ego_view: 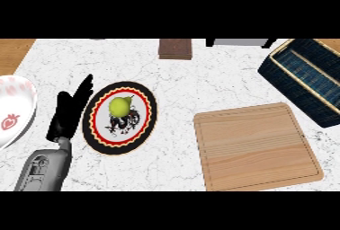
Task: Pick the lemon from the cutting board and place it in the basket
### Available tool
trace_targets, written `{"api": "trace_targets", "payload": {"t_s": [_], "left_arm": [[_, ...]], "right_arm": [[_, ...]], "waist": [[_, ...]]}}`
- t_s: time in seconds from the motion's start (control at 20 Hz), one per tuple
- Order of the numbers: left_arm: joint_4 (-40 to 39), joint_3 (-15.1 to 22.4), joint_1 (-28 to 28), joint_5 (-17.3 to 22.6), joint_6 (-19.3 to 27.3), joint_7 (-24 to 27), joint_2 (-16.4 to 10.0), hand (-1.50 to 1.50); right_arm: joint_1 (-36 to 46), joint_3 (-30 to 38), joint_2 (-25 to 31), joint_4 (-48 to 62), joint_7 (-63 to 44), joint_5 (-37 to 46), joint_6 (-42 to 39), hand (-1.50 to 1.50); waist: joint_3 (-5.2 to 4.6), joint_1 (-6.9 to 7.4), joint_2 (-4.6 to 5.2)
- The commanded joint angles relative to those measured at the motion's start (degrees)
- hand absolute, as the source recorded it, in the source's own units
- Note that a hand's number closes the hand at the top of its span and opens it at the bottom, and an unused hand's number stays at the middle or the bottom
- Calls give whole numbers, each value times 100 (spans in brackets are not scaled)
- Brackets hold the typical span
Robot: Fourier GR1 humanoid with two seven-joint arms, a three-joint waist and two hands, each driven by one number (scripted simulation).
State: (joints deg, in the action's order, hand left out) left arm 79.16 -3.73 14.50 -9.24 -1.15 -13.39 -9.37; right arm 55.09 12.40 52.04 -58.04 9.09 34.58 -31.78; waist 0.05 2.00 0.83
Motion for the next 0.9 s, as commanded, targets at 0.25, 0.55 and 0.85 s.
{"api": "trace_targets", "payload": {"t_s": [0.25, 0.55, 0.85], "left_arm": [[272, 155, -239, -48, -6, -34, 124, 0], [-8, 39, -35, -44, -105, 79, -37, 0], [229, -23, -12, 126, -185, -242, -21, 0]], "right_arm": [[335, -401, -90, 2205, 1623, 824, 1118, 150], [668, -444, -319, 3261, 1949, 978, 1062, 150], [895, 59, -582, 4075, 1725, 638, 1090, -150]], "waist": [[3, 79, -7], [2, 42, 7], [7, 79, 7]]}}
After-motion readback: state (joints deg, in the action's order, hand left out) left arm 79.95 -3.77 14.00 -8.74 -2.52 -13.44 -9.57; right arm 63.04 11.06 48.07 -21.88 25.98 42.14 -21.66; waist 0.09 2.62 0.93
